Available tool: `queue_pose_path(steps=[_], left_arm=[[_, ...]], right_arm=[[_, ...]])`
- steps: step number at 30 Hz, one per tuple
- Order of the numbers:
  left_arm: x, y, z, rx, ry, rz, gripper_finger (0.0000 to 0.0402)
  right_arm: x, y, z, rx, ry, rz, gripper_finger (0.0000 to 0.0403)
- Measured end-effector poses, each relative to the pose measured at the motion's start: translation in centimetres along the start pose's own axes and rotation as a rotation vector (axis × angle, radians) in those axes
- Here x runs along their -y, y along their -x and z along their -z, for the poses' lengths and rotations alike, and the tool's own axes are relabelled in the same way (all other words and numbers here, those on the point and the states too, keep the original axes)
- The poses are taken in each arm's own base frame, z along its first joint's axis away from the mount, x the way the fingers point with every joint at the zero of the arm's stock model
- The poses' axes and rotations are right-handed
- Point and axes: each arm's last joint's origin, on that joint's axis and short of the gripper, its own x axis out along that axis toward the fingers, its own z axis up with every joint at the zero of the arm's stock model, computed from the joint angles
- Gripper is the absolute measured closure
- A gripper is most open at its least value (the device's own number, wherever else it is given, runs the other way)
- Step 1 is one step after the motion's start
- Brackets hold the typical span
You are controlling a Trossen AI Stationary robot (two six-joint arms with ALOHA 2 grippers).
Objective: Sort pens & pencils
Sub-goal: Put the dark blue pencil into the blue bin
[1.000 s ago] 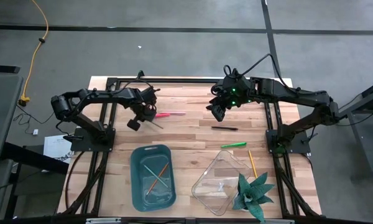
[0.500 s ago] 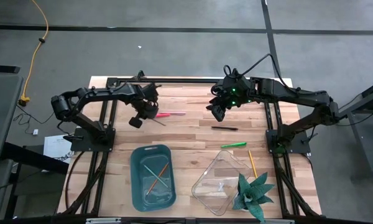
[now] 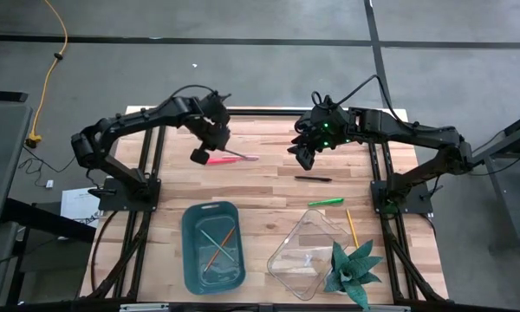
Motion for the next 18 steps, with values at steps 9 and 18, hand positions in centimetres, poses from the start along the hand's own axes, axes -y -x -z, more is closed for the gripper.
queue_pose_path(steps=[9,18], left_arm=[[-0.1,4.7,-3.3,0.258,0.107,-0.031,0.0385],[0.4,7.4,-7.3,0.504,0.164,-0.107,0.0385]], right_arm=[[-0.3,0.0,-0.6,0.063,0.102,-0.04,0.0245],[-0.4,0.3,-1.8,0.173,0.171,-0.098,0.0245]])
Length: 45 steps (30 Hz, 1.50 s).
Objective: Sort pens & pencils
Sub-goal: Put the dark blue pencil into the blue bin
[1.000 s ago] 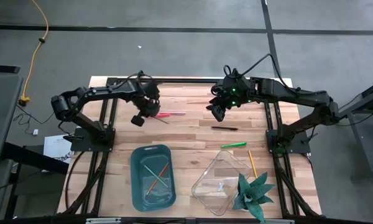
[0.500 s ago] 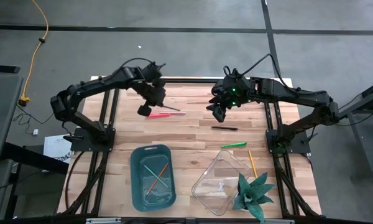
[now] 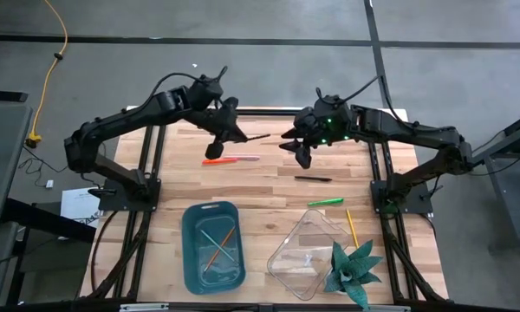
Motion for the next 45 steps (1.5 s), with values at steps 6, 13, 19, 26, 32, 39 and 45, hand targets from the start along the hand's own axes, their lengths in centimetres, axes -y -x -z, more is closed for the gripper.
queue_pose_path(steps=[6,13,19,26,32,39,45], left_arm=[[0.0,0.2,-2.1,0.14,0.03,-0.044,0.0385],[-0.5,0.6,-3.4,0.27,0.09,-0.087,0.0385],[-0.1,0.4,-4.3,0.336,0.109,-0.08,0.0385],[2.0,-0.6,-5.5,0.351,0.067,-0.056,0.0385],[2.9,-1.1,-5.9,0.353,0.058,-0.065,0.0385],[2.8,-1.1,-5.9,0.353,0.076,-0.071,0.0385],[3.0,-1.1,-5.9,0.355,0.075,-0.057,0.0385]], right_arm=[[-0.3,1.4,-0.7,0.084,0.012,-0.026,0.0245],[-0.7,3.4,-2.0,0.231,0.031,-0.067,0.0245],[-0.8,3.7,-2.6,0.3,0.043,-0.077,0.0245],[-0.9,3.8,-2.9,0.325,0.053,-0.098,0.0245],[-1.2,3.9,-3.1,0.35,0.061,-0.165,0.0245],[-1.8,3.9,-3.2,0.359,0.072,-0.21,0.0245],[-2.1,4.0,-3.4,0.382,0.075,-0.22,0.0245]])
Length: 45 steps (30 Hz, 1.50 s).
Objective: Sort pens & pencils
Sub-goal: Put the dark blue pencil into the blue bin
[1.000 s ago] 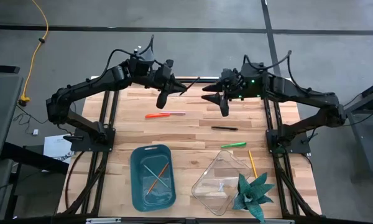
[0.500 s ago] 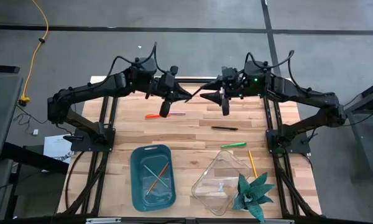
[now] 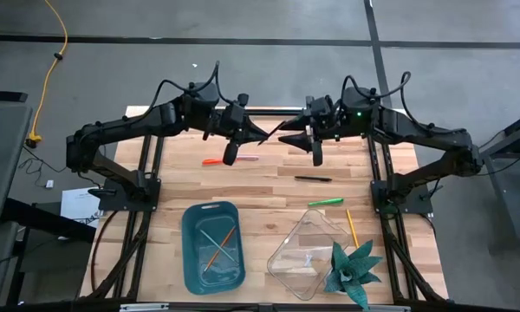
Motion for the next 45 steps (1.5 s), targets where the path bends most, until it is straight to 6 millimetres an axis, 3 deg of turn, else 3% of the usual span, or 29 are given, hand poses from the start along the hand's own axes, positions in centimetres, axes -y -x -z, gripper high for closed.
queue_pose_path(steps=[8,22,39,45], left_arm=[[1.3,-0.5,-0.1,-0.002,-0.011,0.028,0.0385],[1.0,-1.1,0.3,-0.018,-0.004,0.027,0.0385],[1.0,-1.1,-0.3,0.036,0.001,0.048,0.0385],[1.0,-1.1,-0.3,0.035,0.003,0.047,0.0385]], right_arm=[[0.0,0.0,0.0,0.002,-0.01,0.0,0.0245],[-0.4,-0.4,0.2,-0.006,-0.001,-0.016,0.0248],[-0.3,-0.4,0.2,-0.006,0.023,-0.012,0.0388],[-0.3,-0.4,0.2,-0.006,0.023,-0.011,0.039]])
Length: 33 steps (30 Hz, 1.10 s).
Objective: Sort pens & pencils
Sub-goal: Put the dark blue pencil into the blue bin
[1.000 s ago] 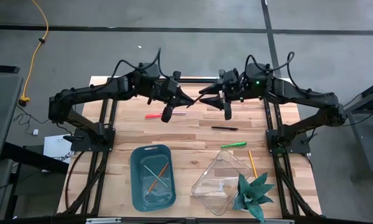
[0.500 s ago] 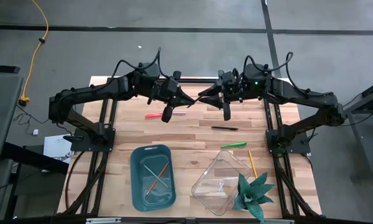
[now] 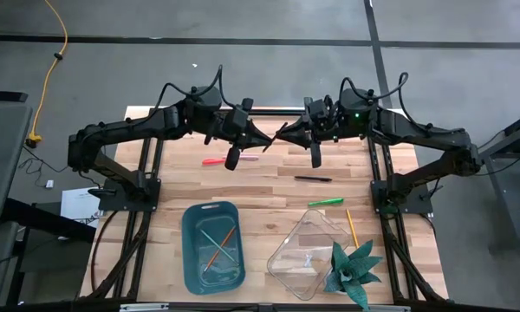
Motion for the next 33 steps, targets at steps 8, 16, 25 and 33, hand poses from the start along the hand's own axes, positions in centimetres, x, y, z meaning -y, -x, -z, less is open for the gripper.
queue_pose_path(steps=[8,16,25,33], left_arm=[[0.0,0.0,0.0,-0.001,0.0,0.0,0.0385],[0.1,0.0,0.0,0.003,-0.01,0.041,0.0382],[0.1,0.0,0.5,-0.047,-0.005,0.037,0.029],[-0.8,2.0,0.2,-0.067,-0.04,-0.048,0.0242]], right_arm=[[0.0,0.0,0.0,-0.001,0.004,-0.001,0.0391],[0.0,0.0,0.0,-0.001,0.003,-0.005,0.0399],[0.0,0.0,0.0,0.0,0.0,-0.002,0.0402],[0.0,0.3,0.8,-0.092,-0.034,0.011,0.0402]])
